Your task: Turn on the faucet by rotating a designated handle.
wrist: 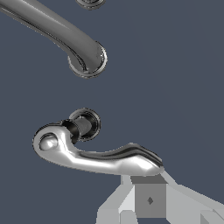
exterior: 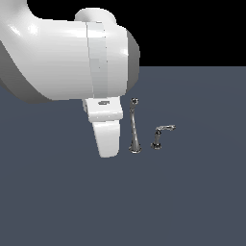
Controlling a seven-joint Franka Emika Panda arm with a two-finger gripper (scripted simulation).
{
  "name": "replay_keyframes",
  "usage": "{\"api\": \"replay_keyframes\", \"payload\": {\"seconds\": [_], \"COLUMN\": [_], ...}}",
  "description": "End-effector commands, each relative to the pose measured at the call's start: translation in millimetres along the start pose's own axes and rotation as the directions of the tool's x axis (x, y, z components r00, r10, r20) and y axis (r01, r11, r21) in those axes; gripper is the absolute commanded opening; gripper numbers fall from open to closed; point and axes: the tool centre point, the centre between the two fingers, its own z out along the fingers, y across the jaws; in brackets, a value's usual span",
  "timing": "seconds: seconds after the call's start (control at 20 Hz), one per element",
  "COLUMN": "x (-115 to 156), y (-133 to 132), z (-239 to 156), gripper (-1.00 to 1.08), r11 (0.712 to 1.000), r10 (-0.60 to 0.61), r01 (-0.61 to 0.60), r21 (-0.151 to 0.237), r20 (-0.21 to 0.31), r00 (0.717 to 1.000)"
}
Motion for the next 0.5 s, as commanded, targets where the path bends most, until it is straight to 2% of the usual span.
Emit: {"api": "replay_keyframes", "payload": {"seconds": [0.0, 0.4, 0.45], "x": [17, 67, 67], "y": [-2, -8, -8], "z": [0, -1, -1], "gripper": [-1.0, -1.0, -1.0], "r11": [1.0, 0.999, 0.999], "r10": [0.019, 0.049, 0.049], "r01": [-0.019, -0.049, -0.049], "r21": [0.0, -0.001, -0.001], "r20": [-0.002, -0.006, -0.006], "r00": [1.0, 0.999, 0.999]}}
